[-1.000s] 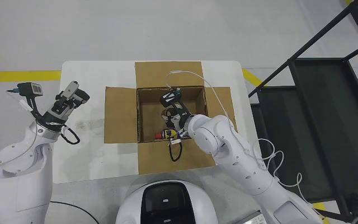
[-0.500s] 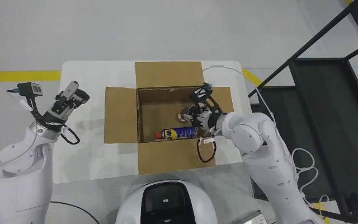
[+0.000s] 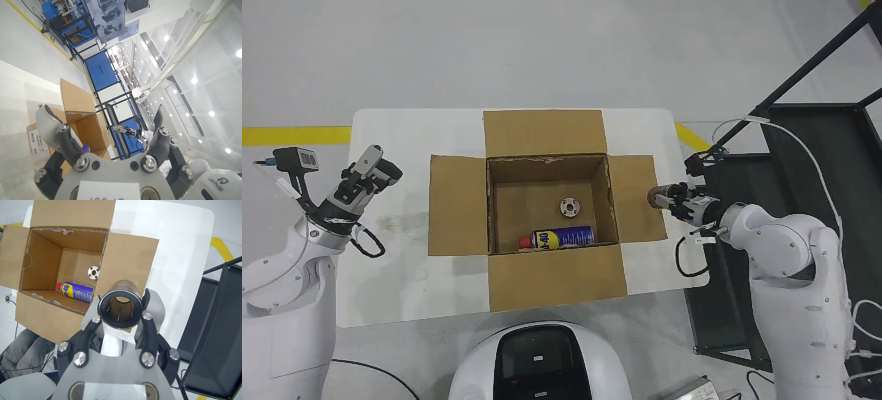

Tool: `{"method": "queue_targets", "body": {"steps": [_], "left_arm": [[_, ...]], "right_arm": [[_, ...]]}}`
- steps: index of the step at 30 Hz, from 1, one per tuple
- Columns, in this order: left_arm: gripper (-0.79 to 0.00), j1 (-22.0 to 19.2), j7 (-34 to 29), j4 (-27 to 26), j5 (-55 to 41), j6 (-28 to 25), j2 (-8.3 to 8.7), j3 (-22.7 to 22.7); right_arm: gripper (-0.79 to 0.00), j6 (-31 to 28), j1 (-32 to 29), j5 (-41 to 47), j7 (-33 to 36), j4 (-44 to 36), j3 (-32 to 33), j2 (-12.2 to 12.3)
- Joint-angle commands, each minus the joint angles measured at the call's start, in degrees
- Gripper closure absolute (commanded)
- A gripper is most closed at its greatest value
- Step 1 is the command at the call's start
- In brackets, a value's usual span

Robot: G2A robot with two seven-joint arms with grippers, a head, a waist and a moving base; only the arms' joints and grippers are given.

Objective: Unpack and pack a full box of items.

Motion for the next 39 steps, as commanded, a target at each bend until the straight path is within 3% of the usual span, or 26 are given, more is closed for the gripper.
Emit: {"method": "queue_targets", "body": {"steps": [1,17,25,39], "left_arm": [[-0.785,0.0,0.0,0.0,0.0,0.0,0.00,0.0],[-0.785,0.0,0.0,0.0,0.0,0.0,0.00,0.0],[-0.785,0.0,0.0,0.0,0.0,0.0,0.00,0.0],[-0.785,0.0,0.0,0.0,0.0,0.0,0.00,0.0]], "right_arm": [[0.000,0.0,0.0,0.0,0.0,0.0,-0.1,0.0],[0.000,1.3,-0.6,-2.0,-2.5,1.7,0.9,0.1],[0.000,2.7,4.8,-5.9,-3.8,15.7,1.7,1.0],[0.000,6.2,22.4,-12.0,-10.8,45.3,-8.8,1.0]]}}
